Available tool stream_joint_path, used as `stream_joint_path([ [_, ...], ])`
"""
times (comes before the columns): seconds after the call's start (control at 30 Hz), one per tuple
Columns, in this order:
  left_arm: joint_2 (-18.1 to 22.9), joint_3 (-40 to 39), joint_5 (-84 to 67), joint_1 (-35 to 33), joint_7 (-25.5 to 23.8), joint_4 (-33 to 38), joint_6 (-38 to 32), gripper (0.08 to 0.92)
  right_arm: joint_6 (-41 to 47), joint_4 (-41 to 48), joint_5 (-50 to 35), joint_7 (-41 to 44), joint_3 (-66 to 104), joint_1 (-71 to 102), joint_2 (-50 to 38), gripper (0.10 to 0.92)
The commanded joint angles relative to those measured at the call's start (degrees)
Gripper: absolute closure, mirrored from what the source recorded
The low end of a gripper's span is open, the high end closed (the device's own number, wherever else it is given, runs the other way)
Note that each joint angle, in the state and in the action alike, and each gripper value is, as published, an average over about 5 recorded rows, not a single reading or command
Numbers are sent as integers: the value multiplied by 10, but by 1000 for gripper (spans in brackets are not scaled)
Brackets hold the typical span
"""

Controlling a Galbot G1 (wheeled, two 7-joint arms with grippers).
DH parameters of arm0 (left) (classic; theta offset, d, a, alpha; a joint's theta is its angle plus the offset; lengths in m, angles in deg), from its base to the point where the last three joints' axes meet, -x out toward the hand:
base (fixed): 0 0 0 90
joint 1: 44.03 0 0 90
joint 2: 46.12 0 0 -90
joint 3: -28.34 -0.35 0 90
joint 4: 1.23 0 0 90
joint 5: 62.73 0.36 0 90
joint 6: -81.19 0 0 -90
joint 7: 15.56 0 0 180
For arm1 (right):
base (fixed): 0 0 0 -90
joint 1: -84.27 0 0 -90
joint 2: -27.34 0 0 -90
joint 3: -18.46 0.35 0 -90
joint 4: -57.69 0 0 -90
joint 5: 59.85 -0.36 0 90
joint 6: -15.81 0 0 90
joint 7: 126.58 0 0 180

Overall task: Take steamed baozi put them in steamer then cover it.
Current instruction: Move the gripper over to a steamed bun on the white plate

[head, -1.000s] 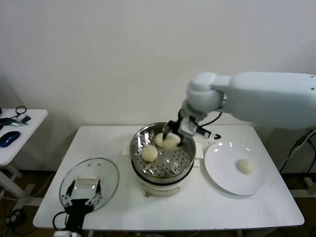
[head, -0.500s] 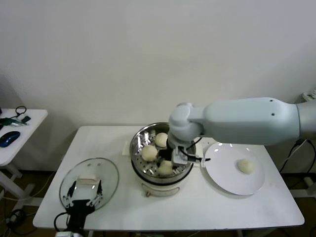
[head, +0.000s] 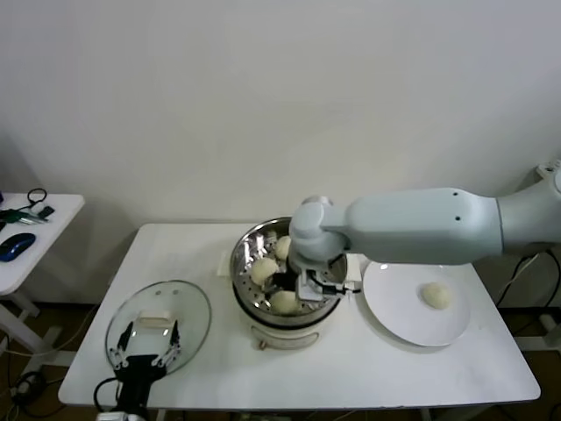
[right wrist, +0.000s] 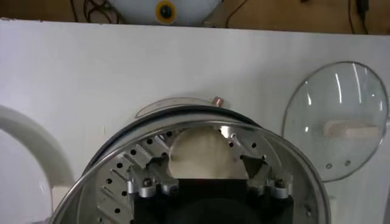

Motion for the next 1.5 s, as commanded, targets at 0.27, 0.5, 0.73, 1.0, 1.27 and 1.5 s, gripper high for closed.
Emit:
stream_joint_path([
  [0.27,2,-1,-2,6,-4,-2,0,177,58,176,-356,133,-121,-211,-154,202],
  [0.5,3,0,-3,8,-6,-5,-1,177,136,262,-324,113,-167,-118,-283,203],
  [0.73,5,1,0,6,-10,-9,-1,177,179,311,-216,88,20,120,-339,203],
  [1.0,5,6,2,-4,-8,-9,-3,177,180,390,-147,81,165,270,-300,203],
  [1.27,9,5,4,-10,-5,-11,-6,177,172,435,-134,81,208,304,-258,203],
  [1.5,9,5,4,-10,-4,-13,-7,177,174,450,-121,74,224,321,-238,203],
])
